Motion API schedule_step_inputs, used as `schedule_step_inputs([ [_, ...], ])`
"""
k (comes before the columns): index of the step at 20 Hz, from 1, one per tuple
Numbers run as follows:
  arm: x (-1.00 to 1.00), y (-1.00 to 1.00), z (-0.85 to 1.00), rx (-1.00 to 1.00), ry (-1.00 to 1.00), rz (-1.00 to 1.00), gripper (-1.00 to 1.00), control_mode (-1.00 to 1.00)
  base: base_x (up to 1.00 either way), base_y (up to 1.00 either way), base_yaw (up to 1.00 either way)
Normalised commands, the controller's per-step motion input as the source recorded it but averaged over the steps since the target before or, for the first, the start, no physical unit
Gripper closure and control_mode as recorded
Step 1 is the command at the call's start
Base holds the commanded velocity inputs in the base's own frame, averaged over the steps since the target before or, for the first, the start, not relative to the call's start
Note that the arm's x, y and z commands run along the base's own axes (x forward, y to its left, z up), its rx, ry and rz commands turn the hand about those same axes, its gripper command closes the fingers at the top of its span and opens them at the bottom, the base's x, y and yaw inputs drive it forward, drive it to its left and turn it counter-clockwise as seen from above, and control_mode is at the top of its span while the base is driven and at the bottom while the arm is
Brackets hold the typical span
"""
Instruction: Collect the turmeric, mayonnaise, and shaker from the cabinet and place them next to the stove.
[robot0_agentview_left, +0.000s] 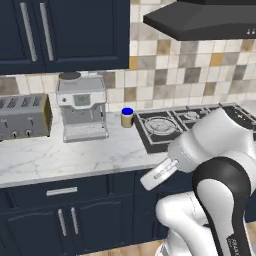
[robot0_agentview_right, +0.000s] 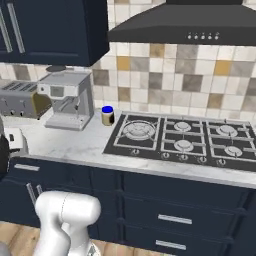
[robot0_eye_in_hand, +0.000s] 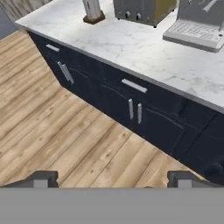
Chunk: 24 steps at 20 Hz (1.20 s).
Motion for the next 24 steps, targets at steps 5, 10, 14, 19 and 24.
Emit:
schedule_step_inputs([
  [5, 0.00, 0.00, 0.00, 0.00, 0.00, 0.00, -1.00, 1.00, -0.81, 0.93, 0.00],
  [10, 0.00, 0.00, 0.00, 0.00, 0.00, 0.00, -1.00, 1.00, -0.45, 1.00, 0.00],
  [14, 0.00, 0.00, 0.00, 0.00, 0.00, 0.00, -1.00, 1.00, -0.20, 1.00, -0.01],
  [19, 0.00, 0.00, 0.00, 0.00, 0.00, 0.00, -1.00, 1.00, 0.00, 1.00, -0.02],
  [24, 0.00, 0.00, 0.00, 0.00, 0.00, 0.00, -1.00, 1.00, 0.05, 0.99, -0.05],
])
